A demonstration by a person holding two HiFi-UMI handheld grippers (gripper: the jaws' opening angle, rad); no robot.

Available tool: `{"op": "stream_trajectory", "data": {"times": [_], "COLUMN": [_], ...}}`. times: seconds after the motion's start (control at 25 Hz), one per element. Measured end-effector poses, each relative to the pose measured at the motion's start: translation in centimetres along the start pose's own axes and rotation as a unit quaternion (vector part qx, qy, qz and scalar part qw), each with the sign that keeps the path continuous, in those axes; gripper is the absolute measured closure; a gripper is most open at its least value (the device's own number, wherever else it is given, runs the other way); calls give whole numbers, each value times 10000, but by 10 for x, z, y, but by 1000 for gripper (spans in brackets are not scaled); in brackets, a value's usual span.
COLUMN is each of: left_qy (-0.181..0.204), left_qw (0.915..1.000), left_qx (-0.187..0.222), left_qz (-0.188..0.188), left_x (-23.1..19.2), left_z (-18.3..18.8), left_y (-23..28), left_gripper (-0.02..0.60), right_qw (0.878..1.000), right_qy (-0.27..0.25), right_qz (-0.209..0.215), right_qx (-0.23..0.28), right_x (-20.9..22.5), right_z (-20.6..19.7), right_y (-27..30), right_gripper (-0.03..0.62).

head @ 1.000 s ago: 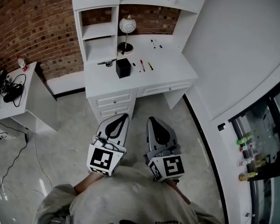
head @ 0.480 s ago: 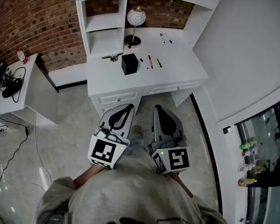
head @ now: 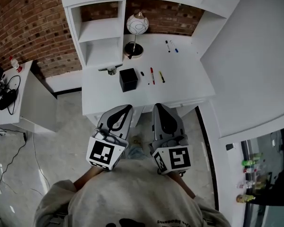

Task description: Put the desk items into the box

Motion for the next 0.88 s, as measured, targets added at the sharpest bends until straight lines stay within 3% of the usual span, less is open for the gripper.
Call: {"op": "stream_trajectory", "data": {"times": [0.52, 0.88], "left_qy": [221, 311], "left_qw": [9985, 9965], "left_qx": [-115, -57], "left_qz": [491, 772], "left_x": [-63, -85], "left_z": [-48, -61], "left_y": [115, 137], "left_gripper": [575, 575], "right_qw": [9982, 9965], "right_qy": [191, 303], "right_qz": [563, 748], "right_qx": [-57, -236], "right_x": [93, 115], "right_z": [-57, -86], "right_y": [117, 147], "right_gripper": [576, 576]}}
Point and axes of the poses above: the fingertips, and each gripper's own axes: y forward along the fingers, x to its right, z out of its top, the point moved 1 cm from there along -y, backward along the fingers, and after that the axes turned 15 degrees about x, right-handed, at the moved point
